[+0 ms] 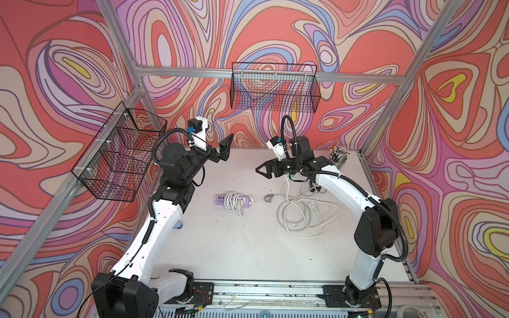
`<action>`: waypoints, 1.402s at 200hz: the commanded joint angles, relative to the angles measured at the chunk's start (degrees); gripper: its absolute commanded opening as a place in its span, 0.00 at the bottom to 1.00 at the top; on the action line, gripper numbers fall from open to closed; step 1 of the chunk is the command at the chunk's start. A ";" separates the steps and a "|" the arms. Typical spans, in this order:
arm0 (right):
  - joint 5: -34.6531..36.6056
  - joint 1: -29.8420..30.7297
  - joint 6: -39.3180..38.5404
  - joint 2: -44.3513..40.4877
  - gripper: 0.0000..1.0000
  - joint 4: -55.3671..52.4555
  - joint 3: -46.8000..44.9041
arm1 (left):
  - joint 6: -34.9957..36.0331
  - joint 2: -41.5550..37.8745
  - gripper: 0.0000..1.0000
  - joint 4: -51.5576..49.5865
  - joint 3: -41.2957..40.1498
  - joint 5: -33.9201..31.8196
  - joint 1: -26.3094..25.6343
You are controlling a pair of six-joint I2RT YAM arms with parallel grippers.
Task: Unwrap the cord wrapped around the power strip
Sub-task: Pick up the power strip from the center of the board.
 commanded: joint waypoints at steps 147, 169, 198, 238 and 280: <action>-8.78 6.59 24.40 15.19 0.98 34.38 -17.35 | 1.06 -1.52 1.00 0.29 -0.38 -2.55 0.64; -7.19 6.93 21.95 15.80 0.99 30.54 -15.99 | 1.06 -1.60 1.00 0.39 -0.43 -2.46 0.64; -6.30 7.13 19.39 17.48 0.98 26.06 -13.83 | 0.97 -1.72 1.00 0.29 -0.30 -1.98 0.65; -6.95 8.34 20.48 19.78 0.98 26.33 -12.44 | 1.01 -2.00 1.00 0.48 -0.38 -1.93 0.70; -6.89 9.31 21.29 21.47 0.98 26.04 -10.72 | 0.98 -2.05 1.00 0.59 -0.41 -1.65 0.64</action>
